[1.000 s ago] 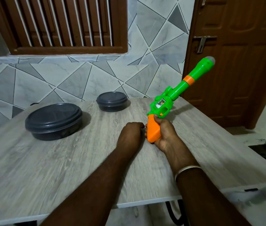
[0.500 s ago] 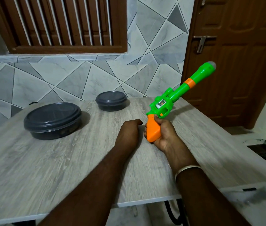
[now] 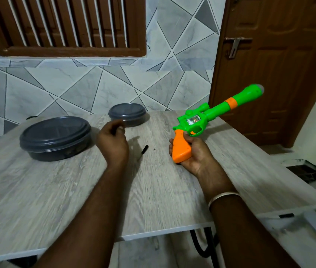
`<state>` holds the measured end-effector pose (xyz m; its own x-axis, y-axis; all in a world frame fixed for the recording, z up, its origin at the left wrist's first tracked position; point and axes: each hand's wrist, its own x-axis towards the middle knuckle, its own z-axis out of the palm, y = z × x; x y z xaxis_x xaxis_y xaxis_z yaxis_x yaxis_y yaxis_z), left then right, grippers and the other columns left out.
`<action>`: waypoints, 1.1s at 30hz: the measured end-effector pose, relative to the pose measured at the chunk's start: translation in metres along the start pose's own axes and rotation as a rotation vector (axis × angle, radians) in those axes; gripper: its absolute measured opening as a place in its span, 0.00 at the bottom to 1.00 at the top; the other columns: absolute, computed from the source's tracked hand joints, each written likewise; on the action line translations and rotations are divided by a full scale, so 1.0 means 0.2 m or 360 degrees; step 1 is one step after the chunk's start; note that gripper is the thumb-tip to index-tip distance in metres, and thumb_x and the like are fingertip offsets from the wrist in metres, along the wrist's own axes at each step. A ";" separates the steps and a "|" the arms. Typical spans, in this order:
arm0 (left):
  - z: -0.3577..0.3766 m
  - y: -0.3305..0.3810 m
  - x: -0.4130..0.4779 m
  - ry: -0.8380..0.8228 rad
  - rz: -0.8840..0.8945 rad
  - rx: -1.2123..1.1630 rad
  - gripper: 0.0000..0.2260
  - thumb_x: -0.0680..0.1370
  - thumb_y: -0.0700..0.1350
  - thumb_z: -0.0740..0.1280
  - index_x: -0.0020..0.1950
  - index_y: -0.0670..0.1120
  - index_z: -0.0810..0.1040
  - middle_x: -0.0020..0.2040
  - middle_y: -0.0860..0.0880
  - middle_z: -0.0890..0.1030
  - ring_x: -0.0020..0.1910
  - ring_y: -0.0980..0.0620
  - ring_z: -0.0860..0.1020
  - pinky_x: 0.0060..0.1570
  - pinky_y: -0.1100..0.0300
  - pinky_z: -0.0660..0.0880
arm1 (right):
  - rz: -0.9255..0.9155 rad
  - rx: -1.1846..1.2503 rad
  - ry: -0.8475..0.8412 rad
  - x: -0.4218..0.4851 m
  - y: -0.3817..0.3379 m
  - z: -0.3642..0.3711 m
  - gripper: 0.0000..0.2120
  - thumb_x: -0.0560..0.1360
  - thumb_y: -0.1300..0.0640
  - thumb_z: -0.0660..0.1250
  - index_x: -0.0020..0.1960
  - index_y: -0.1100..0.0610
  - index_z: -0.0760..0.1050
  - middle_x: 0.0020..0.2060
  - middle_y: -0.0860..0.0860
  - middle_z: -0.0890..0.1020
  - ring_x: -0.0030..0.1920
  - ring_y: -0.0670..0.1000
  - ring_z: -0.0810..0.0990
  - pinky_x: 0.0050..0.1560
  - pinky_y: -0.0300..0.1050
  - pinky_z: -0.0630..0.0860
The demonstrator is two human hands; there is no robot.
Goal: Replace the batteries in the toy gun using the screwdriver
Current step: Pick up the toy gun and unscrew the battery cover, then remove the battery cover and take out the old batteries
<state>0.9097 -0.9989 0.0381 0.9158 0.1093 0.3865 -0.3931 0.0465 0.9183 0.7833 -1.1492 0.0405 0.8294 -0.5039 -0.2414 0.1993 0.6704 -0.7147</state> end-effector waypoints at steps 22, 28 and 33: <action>0.21 0.09 -0.33 -0.0968 -0.0168 0.0230 0.22 0.59 0.56 0.85 0.42 0.46 0.81 0.34 0.51 0.81 0.35 0.53 0.80 0.37 0.55 0.77 | -0.0120 -0.0021 -0.0190 -0.04 0.06 0.04 0.21 0.83 0.49 0.54 0.67 0.63 0.70 0.56 0.67 0.79 0.54 0.61 0.80 0.56 0.54 0.77; 0.21 0.08 -0.32 -0.0944 -0.0346 0.0048 0.21 0.62 0.48 0.85 0.47 0.40 0.82 0.38 0.42 0.85 0.38 0.45 0.85 0.37 0.56 0.81 | -0.0147 -0.0089 -0.0171 0.00 0.07 0.01 0.26 0.83 0.46 0.53 0.69 0.65 0.70 0.61 0.69 0.77 0.58 0.64 0.79 0.62 0.57 0.73; 0.18 0.11 -0.28 -0.0770 -0.0515 -0.0231 0.12 0.70 0.38 0.79 0.50 0.36 0.82 0.38 0.40 0.84 0.27 0.56 0.79 0.27 0.66 0.73 | -0.0250 -0.0124 -0.0016 0.00 0.06 0.01 0.15 0.82 0.48 0.58 0.54 0.58 0.76 0.43 0.59 0.82 0.42 0.55 0.81 0.53 0.53 0.78</action>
<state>0.8532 -1.0393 0.0396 0.9111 -0.3959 0.1152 -0.0638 0.1407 0.9880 0.7858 -1.1397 0.0325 0.7964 -0.5934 -0.1163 0.2861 0.5393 -0.7920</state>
